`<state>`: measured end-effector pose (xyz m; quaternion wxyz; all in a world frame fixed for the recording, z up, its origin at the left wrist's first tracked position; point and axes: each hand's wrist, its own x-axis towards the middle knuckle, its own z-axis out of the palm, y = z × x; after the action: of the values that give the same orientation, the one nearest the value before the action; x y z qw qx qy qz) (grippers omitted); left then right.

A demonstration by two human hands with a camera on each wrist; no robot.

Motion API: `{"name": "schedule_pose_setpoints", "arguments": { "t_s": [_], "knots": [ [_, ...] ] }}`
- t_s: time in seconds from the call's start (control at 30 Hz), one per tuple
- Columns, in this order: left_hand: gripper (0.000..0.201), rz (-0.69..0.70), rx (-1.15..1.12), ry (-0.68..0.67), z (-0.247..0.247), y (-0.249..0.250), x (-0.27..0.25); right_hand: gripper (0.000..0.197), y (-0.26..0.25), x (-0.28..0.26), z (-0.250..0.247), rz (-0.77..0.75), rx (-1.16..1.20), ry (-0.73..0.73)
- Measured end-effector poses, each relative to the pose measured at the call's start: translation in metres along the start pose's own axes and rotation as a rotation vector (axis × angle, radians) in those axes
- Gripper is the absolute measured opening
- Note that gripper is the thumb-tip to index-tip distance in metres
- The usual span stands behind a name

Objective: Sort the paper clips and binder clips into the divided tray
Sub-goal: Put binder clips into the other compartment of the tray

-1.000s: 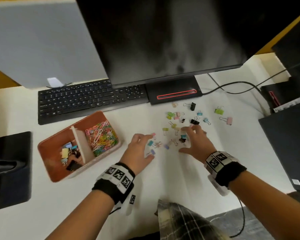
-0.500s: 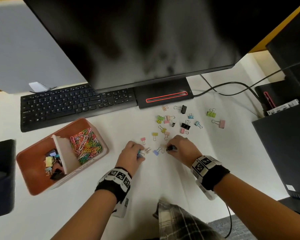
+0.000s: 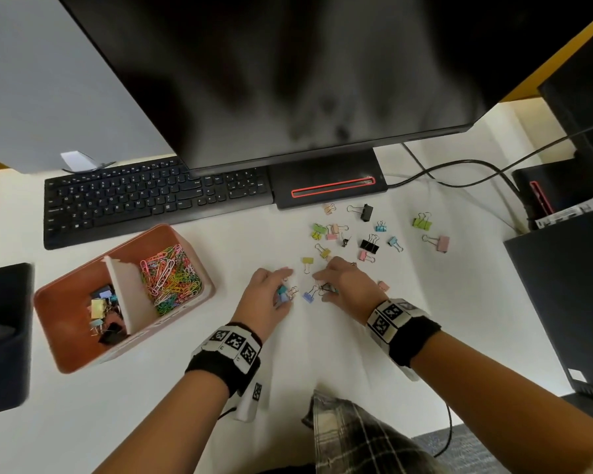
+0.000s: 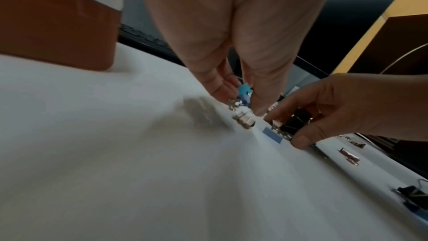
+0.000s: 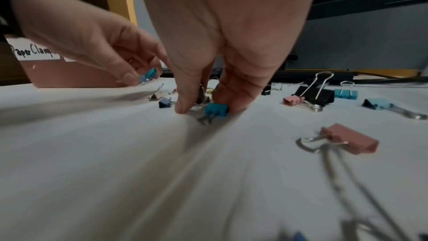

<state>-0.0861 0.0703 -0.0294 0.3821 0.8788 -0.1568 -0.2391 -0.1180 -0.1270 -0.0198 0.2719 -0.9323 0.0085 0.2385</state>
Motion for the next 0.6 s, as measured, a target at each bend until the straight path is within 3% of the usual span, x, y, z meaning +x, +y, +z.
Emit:
{"name": "schedule_pose_setpoints", "arguments": {
  "t_s": [0.13, 0.37, 0.6],
  "knots": [
    [0.036, 0.024, 0.082, -0.067, 0.007, 0.001, 0.011, 0.033, -0.004, 0.007, -0.001, 0.025, 0.036, 0.004],
    [0.008, 0.012, 0.065, -0.009, 0.006, -0.01, 0.012, 0.019, -0.008, 0.009, -0.005, 0.011, 0.003, -0.037],
    [0.009, 0.034, -0.034, 0.058, -0.003, -0.01, -0.001, 0.019, -0.017, 0.007, -0.014, -0.015, 0.079, 0.042]
  ]
}}
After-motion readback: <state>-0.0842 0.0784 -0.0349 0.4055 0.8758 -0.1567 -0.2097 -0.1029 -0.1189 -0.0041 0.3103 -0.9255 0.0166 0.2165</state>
